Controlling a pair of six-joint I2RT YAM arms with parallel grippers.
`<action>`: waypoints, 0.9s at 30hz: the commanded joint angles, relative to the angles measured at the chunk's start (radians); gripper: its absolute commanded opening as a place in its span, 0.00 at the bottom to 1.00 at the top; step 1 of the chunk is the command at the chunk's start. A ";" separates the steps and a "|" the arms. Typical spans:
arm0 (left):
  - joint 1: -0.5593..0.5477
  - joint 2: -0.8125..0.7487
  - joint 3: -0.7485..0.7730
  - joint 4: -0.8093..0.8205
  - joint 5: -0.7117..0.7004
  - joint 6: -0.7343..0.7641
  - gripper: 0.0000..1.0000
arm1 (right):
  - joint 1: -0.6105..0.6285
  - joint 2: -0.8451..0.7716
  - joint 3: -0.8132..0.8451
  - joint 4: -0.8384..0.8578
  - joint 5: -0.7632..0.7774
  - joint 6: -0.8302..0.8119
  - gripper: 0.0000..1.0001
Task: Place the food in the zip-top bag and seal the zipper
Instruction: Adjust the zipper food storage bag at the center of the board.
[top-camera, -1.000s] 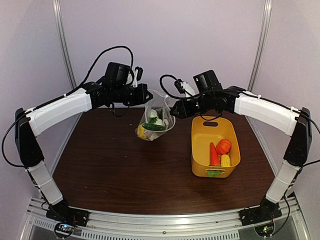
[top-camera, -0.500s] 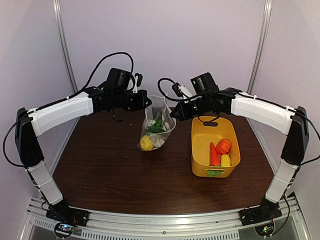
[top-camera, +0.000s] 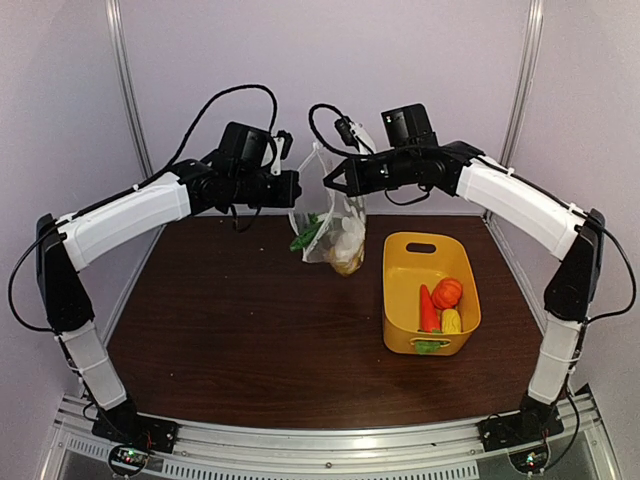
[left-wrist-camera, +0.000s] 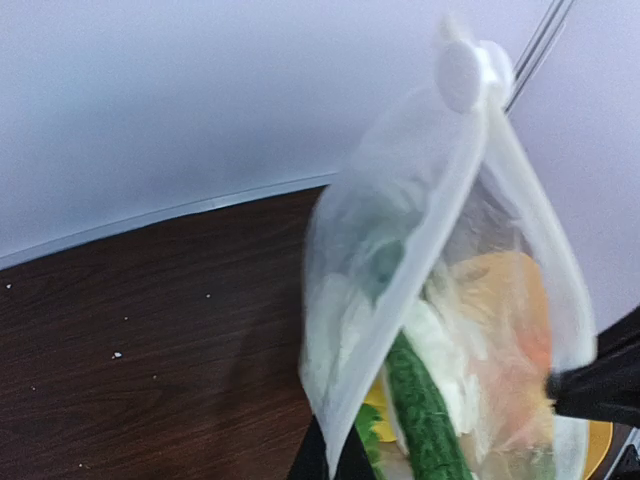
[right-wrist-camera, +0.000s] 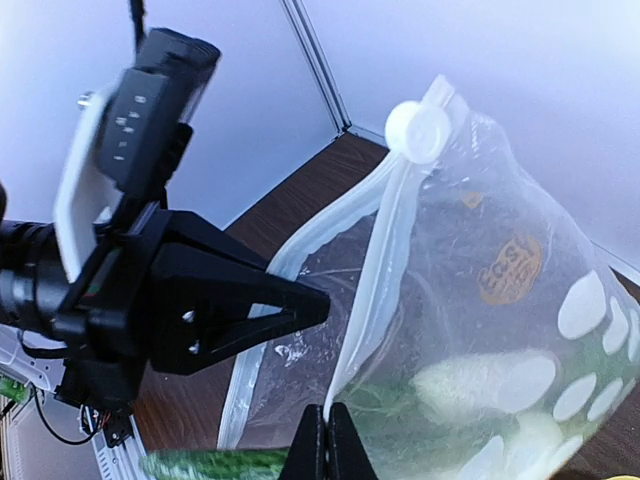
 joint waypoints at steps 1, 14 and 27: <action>-0.050 -0.042 0.073 0.009 0.020 0.060 0.00 | -0.010 0.024 0.054 -0.046 -0.075 -0.030 0.00; -0.034 0.018 0.166 -0.072 -0.100 0.094 0.00 | -0.029 0.048 0.046 -0.108 0.043 -0.108 0.02; -0.036 -0.023 -0.075 0.102 0.071 0.077 0.00 | -0.013 -0.361 -0.249 -0.129 -0.099 -0.534 0.73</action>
